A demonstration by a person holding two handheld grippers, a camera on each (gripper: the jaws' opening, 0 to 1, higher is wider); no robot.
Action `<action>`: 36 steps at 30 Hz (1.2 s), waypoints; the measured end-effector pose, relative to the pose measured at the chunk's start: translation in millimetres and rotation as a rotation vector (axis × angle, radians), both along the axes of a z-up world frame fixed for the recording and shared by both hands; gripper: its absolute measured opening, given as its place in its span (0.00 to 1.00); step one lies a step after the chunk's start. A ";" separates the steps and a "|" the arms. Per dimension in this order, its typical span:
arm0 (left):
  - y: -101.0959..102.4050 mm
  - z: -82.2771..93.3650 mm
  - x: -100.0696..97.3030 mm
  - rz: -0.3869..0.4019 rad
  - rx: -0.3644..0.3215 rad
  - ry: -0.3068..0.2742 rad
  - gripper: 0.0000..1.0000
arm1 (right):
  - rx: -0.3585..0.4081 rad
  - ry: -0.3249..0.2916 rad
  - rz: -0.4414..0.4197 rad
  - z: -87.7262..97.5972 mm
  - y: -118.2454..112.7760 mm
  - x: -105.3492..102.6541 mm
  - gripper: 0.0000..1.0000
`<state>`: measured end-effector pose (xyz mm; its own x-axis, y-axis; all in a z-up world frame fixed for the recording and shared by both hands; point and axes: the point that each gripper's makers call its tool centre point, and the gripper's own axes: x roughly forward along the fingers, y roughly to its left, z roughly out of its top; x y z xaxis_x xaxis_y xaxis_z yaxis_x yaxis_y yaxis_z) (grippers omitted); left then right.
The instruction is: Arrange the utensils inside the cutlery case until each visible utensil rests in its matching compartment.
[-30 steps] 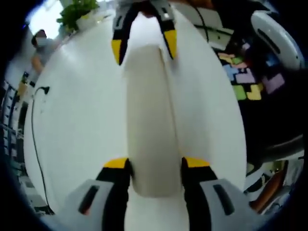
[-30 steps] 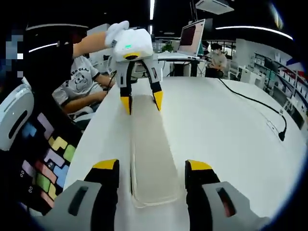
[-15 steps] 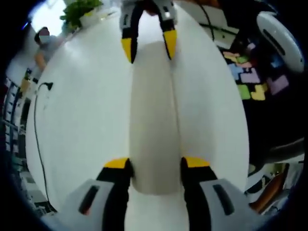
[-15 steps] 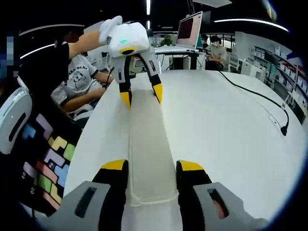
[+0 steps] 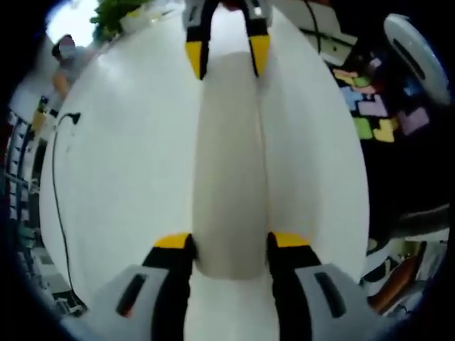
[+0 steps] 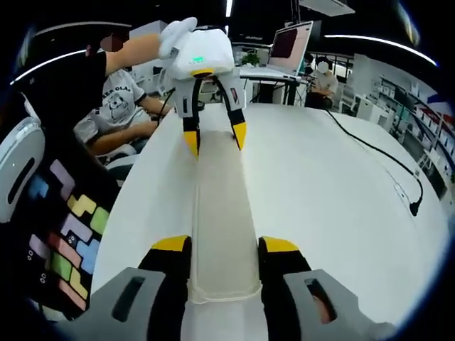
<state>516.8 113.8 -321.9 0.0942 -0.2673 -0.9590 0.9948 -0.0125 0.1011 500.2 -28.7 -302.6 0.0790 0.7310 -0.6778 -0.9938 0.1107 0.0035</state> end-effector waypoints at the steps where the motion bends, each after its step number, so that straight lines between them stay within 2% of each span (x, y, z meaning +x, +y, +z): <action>1: 0.4 -0.7 0.4 0.003 0.003 0.001 0.45 | -0.003 -0.004 0.000 0.2 0.4 -0.2 0.38; 7: 0.6 -3.2 0.6 0.018 0.018 0.005 0.45 | -0.008 -0.024 0.000 3.9 2.1 -1.9 0.35; 20: 1.7 -3.9 0.2 0.033 0.016 0.015 0.45 | -0.040 -0.044 0.015 3.3 8.1 2.3 0.35; 25: 1.9 -4.2 0.1 0.037 0.015 0.021 0.45 | -0.047 -0.056 -0.006 10.6 -1.2 9.8 0.43; 31: 2.1 -4.2 -0.6 0.037 0.014 0.025 0.45 | -0.065 0.003 -0.036 3.4 -20.3 9.0 0.51; 36: 2.0 -4.3 -0.4 0.036 0.010 0.038 0.45 | -0.066 0.043 -0.040 -0.9 -27.1 6.7 0.51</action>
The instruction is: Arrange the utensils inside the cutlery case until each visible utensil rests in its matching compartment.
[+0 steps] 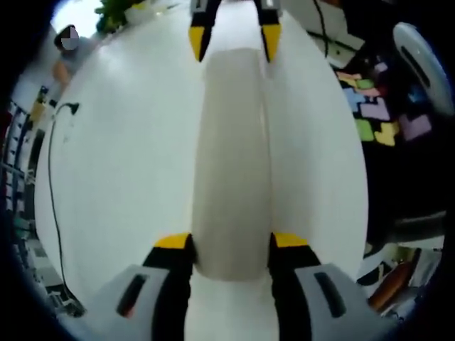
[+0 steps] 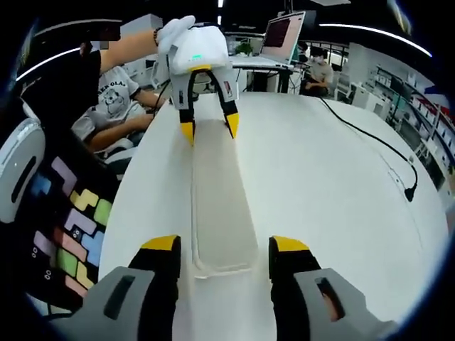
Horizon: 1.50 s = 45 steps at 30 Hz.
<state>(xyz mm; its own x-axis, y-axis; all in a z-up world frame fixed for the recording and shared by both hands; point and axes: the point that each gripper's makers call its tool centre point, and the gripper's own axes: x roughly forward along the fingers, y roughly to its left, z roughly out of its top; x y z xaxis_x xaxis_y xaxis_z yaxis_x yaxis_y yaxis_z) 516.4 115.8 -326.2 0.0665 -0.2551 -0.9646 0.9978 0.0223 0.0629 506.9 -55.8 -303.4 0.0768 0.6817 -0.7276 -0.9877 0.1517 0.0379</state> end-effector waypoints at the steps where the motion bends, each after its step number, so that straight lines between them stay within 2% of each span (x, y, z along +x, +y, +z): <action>1: 0.0 -0.1 0.0 -0.001 0.001 0.002 0.45 | -0.002 0.006 -0.005 -1.1 -0.9 1.1 0.51; 6: 0.2 0.1 0.2 -0.002 0.000 0.005 0.45 | 0.002 0.067 -0.012 -7.9 -2.9 5.6 0.52; 9: 0.5 0.3 0.2 -0.002 0.001 0.005 0.45 | 0.018 0.084 -0.012 -8.1 1.8 6.8 0.51; 14: 0.6 0.6 -0.2 -0.002 0.000 0.008 0.45 | 0.002 0.093 0.001 -11.7 6.8 4.3 0.46; 27: 3.1 1.1 -0.2 0.032 -0.022 0.027 0.45 | -0.041 -0.006 0.018 -5.8 12.7 3.2 0.42; 40: 8.1 1.0 -1.1 0.071 -0.037 0.055 0.44 | -0.087 -0.011 0.026 -8.2 11.1 0.2 0.45; 45: 7.7 0.1 -2.3 0.093 -0.050 0.090 0.45 | -0.108 -0.060 0.034 -1.4 6.9 2.1 0.47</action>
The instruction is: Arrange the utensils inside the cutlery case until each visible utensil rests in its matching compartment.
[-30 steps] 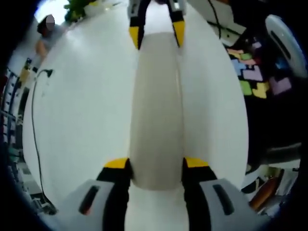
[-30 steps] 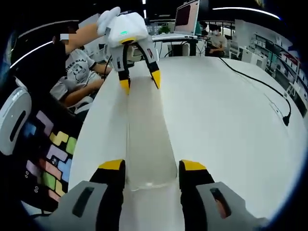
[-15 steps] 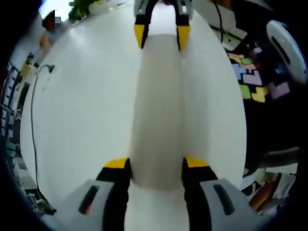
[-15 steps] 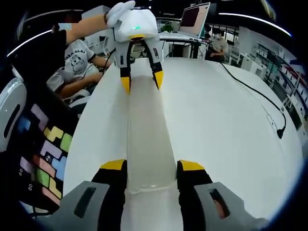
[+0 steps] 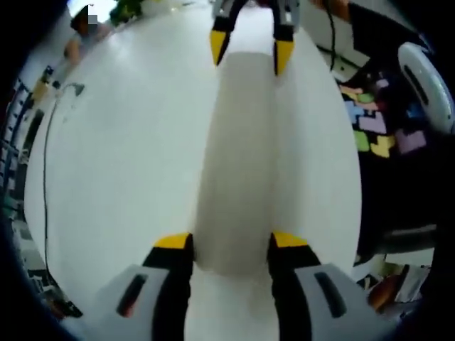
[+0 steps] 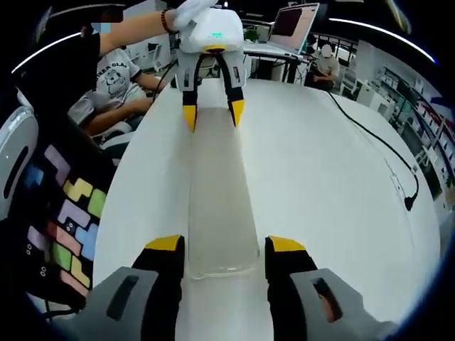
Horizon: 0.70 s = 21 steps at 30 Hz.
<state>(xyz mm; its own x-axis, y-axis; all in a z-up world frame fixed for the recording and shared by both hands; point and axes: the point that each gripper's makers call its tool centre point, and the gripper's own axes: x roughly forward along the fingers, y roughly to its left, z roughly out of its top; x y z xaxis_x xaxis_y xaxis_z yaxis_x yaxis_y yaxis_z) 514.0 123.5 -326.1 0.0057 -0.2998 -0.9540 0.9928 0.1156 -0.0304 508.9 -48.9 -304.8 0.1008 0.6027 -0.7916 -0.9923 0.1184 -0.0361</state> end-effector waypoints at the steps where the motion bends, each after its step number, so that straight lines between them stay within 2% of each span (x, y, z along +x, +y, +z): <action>1: -0.5 -0.1 -1.3 0.011 -0.007 0.017 0.45 | -0.002 -0.005 0.001 0.9 -0.6 0.4 0.46; 9: -1.6 1.2 0.6 0.037 -0.041 0.067 0.45 | -0.008 0.011 0.008 11.0 -3.2 -4.3 0.34; 11: -1.7 1.2 0.7 0.035 -0.041 0.075 0.45 | -0.008 0.020 0.014 14.2 -1.7 -4.0 0.27; 13: -1.5 1.4 1.5 0.033 -0.038 0.085 0.45 | -0.007 0.076 -0.009 15.1 1.1 -5.2 0.25; 16: -1.7 1.5 2.3 0.035 -0.036 0.096 0.45 | -0.050 0.061 0.012 12.0 3.1 -2.8 0.25; 21: -1.5 2.0 3.1 0.038 -0.043 0.103 0.44 | -0.145 0.074 0.035 8.8 0.2 -5.7 0.25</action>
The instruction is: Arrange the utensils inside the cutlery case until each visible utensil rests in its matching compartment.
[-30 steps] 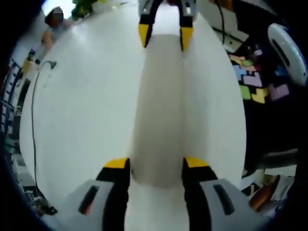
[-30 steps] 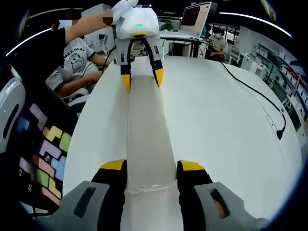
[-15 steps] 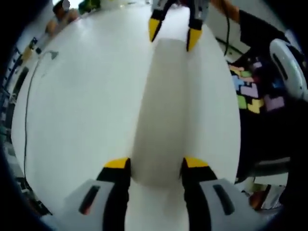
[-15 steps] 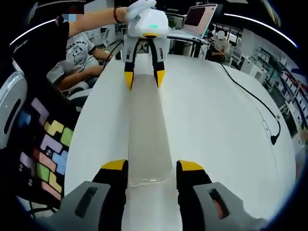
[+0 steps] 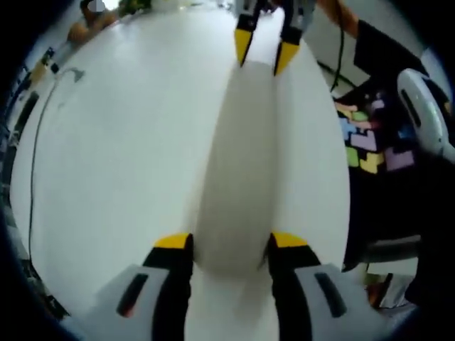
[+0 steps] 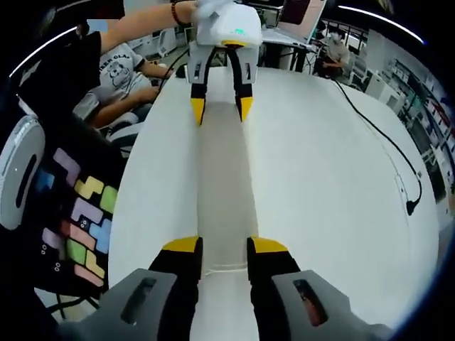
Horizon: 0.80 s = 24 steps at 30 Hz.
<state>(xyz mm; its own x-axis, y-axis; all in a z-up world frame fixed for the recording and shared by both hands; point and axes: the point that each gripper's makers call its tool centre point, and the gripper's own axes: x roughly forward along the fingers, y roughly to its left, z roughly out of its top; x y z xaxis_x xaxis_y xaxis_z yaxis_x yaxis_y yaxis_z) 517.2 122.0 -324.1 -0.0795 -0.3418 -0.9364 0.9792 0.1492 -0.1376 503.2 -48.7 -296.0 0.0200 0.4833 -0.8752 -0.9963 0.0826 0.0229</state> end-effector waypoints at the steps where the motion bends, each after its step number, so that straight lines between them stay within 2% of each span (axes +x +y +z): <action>1: 0.0 0.0 0.1 -0.001 -0.001 0.000 0.44 | -0.020 0.001 -0.005 0.2 -1.7 0.8 0.24; 4: -0.1 0.3 0.2 -0.003 0.000 -0.001 0.44 | -0.055 0.005 0.004 0.4 -3.4 0.6 0.24; 6: -0.4 0.3 0.1 -0.003 0.003 -0.002 0.44 | -0.118 0.006 0.021 -0.1 -8.3 0.1 0.24; 9: -0.7 0.2 0.2 -0.007 0.010 -0.008 0.44 | -0.168 0.014 0.022 -2.0 -7.2 -0.3 0.24; 19: -2.3 1.1 -1.2 -0.006 0.004 -0.009 0.44 | -0.259 0.069 0.028 -2.4 -8.0 0.6 0.25; 24: -2.8 1.4 -1.7 -0.009 -0.001 -0.013 0.44 | -0.301 0.071 0.043 -2.7 -8.6 -1.2 0.25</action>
